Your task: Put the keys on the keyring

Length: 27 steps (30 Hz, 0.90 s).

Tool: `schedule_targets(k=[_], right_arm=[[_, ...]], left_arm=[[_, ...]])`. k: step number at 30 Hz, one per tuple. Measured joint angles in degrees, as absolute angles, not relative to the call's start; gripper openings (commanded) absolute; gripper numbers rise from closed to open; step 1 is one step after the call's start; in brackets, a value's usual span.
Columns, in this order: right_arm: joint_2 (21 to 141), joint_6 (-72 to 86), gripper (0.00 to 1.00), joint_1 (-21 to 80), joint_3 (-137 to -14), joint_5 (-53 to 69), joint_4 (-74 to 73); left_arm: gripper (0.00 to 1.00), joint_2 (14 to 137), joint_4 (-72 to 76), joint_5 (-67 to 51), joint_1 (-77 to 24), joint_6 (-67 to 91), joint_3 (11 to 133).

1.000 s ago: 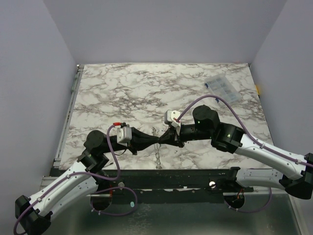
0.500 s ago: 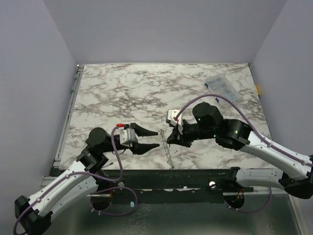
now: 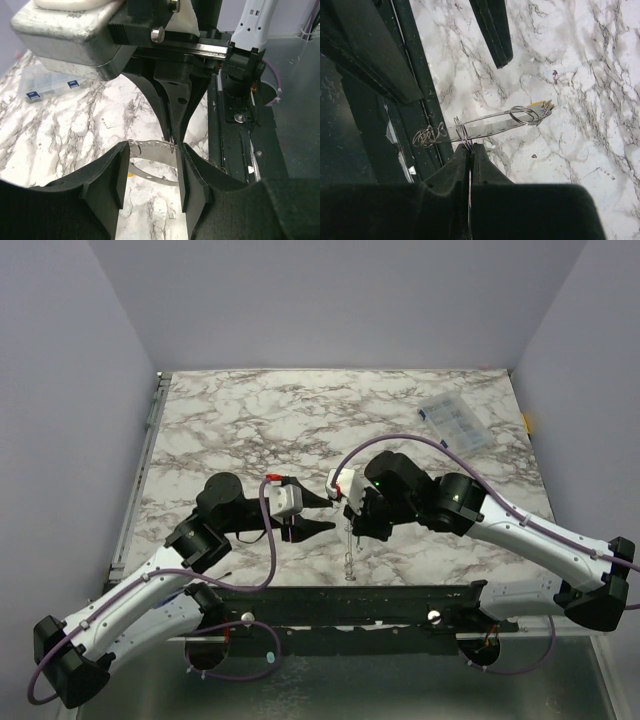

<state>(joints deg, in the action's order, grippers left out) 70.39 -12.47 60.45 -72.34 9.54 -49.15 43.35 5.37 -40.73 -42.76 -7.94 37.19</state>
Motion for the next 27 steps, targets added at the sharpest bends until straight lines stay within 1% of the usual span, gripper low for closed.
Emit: schedule_targets(k=[8, 14, 16, 22, 27], right_arm=[[70.46, -12.47, 0.01, 60.86, -72.34, 9.23, -49.65], [70.46, -12.49, 0.01, 61.08, -72.34, 9.28, -49.6], [70.43, -12.49, 0.01, 61.14, -72.34, 9.3, -49.6], [70.43, -12.49, 0.01, 61.17, -72.34, 9.32, -49.6], [70.39, -12.47, 0.01, 61.19, -72.34, 9.47, -49.58]], left_arm=[[0.54, 48.14, 1.63, -40.82, -45.08, -10.26, 39.0], [0.55, 51.33, 0.6, -41.21, -46.28, -10.63, 39.0], [0.52, 52.16, 0.6, -41.36, -46.74, -10.61, 39.0], [0.4, 53.6, 2.48, -41.6, -47.92, -10.26, 39.0], [0.33, 54.04, 3.79, -41.56, -48.47, -10.13, 39.0]])
